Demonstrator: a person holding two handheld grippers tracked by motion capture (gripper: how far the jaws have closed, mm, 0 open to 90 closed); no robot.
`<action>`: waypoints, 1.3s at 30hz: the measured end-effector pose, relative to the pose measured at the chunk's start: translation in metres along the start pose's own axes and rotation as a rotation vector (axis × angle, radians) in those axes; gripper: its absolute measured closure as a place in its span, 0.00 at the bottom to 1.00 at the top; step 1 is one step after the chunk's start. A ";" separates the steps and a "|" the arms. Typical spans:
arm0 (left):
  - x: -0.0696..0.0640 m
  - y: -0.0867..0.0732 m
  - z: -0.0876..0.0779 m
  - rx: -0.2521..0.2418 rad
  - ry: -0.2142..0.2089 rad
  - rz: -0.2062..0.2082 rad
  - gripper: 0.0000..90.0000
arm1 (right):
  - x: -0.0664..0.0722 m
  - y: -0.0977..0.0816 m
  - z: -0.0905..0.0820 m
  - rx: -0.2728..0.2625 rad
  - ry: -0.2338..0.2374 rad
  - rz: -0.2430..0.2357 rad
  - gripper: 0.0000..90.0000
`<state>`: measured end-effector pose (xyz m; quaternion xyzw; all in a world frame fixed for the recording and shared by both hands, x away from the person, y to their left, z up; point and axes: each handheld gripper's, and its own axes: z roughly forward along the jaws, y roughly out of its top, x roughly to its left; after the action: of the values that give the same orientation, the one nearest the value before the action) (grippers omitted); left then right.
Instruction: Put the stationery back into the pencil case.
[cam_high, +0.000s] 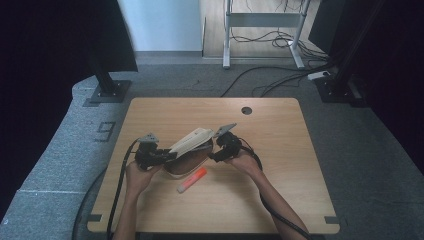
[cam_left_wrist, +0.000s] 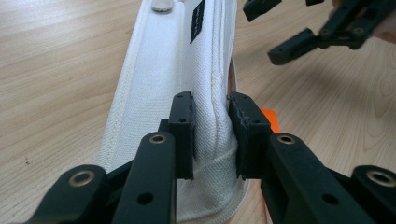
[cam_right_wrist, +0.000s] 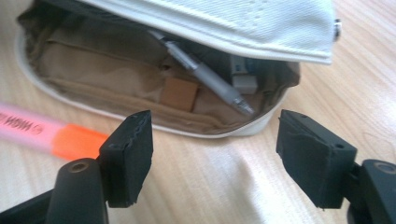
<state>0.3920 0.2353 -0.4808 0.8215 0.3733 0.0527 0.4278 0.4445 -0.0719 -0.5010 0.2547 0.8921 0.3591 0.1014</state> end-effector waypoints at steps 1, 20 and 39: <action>0.000 0.000 0.000 0.000 0.000 0.000 0.80 | 0.002 -0.001 -0.001 0.003 0.006 -0.003 0.29; -0.001 0.000 0.000 0.002 0.001 0.002 0.80 | 0.034 -0.012 -0.008 -0.014 0.100 -0.084 0.19; -0.001 -0.001 0.000 0.001 -0.001 -0.001 0.80 | 0.064 -0.014 0.007 0.005 0.177 -0.143 0.14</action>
<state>0.3913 0.2347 -0.4812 0.8217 0.3733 0.0518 0.4275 0.3872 -0.0421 -0.5153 0.1579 0.9144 0.3698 0.0468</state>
